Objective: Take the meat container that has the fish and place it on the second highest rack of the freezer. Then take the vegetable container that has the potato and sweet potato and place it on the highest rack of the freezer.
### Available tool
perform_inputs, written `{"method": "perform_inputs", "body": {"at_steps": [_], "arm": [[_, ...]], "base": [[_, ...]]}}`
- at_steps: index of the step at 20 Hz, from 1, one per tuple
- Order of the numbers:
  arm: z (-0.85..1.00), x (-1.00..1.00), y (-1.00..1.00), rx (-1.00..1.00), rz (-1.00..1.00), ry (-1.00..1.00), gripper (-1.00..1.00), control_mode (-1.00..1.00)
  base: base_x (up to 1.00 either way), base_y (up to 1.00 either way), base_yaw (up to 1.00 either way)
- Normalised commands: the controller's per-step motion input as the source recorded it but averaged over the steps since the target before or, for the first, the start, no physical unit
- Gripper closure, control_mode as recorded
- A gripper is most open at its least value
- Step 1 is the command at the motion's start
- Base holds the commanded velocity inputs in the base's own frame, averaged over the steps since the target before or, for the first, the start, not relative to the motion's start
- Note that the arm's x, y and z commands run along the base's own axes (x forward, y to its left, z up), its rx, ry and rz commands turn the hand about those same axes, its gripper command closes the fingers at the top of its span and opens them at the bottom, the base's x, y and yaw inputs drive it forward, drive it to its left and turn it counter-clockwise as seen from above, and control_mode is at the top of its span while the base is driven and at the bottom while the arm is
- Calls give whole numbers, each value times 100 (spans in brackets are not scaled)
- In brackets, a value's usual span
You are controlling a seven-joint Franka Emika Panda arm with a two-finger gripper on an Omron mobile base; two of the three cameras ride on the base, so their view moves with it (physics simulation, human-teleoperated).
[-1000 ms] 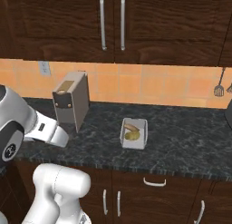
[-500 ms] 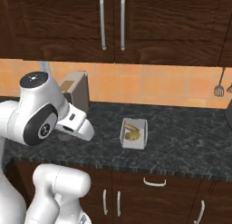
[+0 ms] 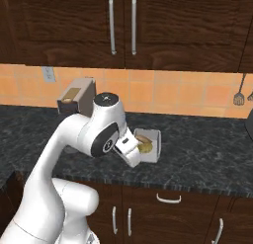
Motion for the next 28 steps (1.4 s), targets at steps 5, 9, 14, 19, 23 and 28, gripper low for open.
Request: {"method": "perform_inputs", "body": {"at_steps": [5, 9, 14, 19, 23, 28], "arm": [[-54, 96, -55, 29, -43, -1, -100, -100], [-44, 100, -15, 18, -39, 1, -100, -100], [-44, 88, -2, 9, -23, 11, -100, -100], [-43, 81, -28, 18, -1, 0, -100, -100], [-24, 4, -42, 12, 0, 1, -100, -100], [-27, -2, 0, 0, -3, 3, -100, -100]], "base": [[0, 0, 0], [0, 0, 0], [0, 0, 0], [0, 0, 0], [0, 0, 0], [0, 0, 0]]}}
